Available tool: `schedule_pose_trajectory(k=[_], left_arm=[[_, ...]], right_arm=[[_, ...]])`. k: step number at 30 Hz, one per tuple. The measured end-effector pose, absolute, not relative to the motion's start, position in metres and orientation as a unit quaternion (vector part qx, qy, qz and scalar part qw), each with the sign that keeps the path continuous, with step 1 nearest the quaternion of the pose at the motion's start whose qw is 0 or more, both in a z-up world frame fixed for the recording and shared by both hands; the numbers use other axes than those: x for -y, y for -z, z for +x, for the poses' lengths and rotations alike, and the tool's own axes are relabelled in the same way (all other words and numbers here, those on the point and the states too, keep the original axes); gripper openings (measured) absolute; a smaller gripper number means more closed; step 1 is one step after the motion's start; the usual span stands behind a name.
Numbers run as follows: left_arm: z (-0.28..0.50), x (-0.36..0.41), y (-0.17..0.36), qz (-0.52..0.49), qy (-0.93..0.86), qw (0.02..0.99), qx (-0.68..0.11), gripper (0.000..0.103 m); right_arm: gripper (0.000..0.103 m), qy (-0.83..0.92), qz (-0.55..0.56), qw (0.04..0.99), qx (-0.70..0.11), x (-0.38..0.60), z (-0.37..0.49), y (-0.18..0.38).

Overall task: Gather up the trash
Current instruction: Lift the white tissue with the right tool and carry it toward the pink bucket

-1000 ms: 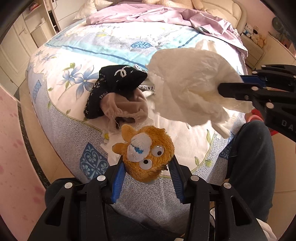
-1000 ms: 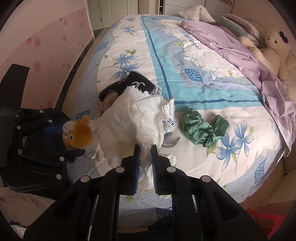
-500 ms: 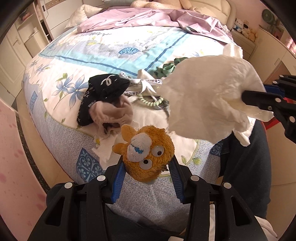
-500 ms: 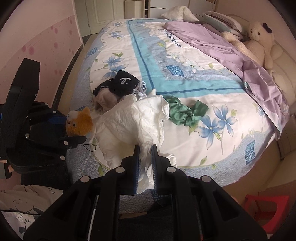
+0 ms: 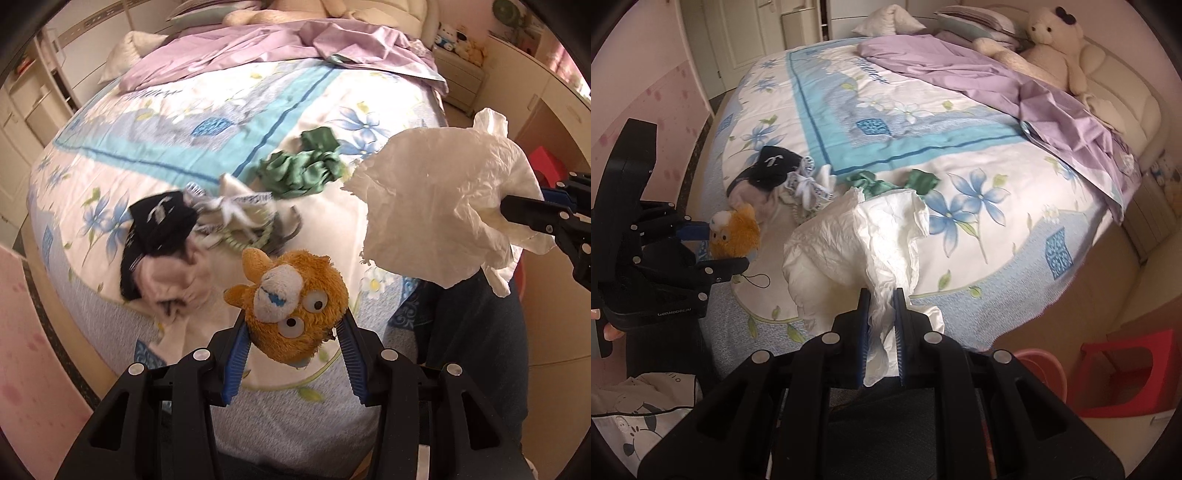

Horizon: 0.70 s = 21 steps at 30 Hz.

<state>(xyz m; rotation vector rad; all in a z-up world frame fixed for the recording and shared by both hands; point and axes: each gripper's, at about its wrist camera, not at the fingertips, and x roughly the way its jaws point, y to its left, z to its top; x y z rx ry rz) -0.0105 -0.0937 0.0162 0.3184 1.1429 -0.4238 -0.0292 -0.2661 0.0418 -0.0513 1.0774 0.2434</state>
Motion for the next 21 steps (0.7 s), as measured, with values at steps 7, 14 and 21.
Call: schedule_pose_trajectory(k=[7, 14, 21], left_arm=[[-0.003, 0.133, -0.018, 0.169, 0.224, 0.802, -0.527, 0.047], [0.002, 0.179, -0.018, 0.194, 0.252, 0.793, -0.52, 0.047], [0.006, 0.229, -0.015, 0.216, 0.281, 0.78, -0.515, 0.048]], right_arm=[[0.012, -0.069, 0.004, 0.857, -0.511, 0.307, -0.038, -0.037], [0.012, -0.015, 0.039, 0.862, -0.504, 0.354, -0.049, -0.033], [0.012, 0.031, 0.078, 0.861, -0.501, 0.397, -0.061, -0.023]])
